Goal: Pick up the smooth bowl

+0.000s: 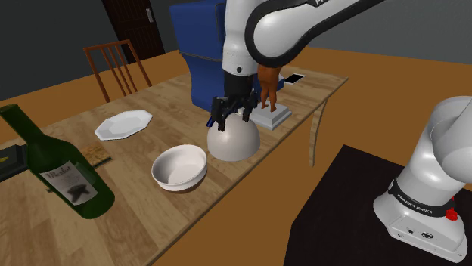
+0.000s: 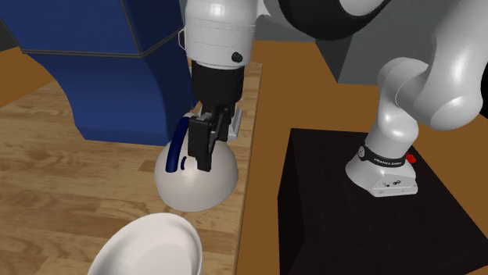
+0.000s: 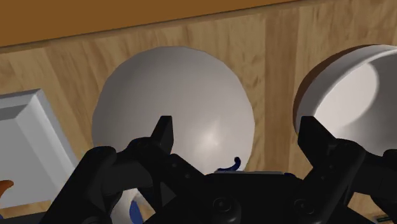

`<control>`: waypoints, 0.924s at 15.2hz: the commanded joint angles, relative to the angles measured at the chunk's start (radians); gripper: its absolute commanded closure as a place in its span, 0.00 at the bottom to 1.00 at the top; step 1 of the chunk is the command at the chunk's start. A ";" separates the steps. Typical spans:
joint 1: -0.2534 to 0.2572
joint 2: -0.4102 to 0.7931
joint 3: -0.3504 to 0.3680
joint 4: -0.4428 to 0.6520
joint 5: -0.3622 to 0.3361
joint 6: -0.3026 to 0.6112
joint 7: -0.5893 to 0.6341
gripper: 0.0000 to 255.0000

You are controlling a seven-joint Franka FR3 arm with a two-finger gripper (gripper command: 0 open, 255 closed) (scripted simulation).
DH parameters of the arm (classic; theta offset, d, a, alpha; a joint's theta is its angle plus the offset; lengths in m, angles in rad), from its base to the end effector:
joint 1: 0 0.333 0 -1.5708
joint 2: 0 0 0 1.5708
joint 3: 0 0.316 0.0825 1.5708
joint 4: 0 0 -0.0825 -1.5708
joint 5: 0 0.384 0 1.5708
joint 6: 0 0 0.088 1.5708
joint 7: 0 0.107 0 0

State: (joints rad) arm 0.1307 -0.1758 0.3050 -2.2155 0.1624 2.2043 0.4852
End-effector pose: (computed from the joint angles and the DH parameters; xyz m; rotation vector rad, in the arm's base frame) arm 0.4594 0.2250 0.4634 -2.9838 0.2027 -0.1561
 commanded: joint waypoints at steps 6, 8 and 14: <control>0.037 0.269 0.061 0.188 -0.128 0.089 0.140 0.00; 0.058 0.346 0.067 0.253 -0.172 0.100 0.181 0.00; 0.072 0.405 0.061 0.247 -0.203 0.163 0.203 0.00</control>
State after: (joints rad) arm 0.2031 0.2196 0.3692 -1.9557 -0.0373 2.3569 0.6854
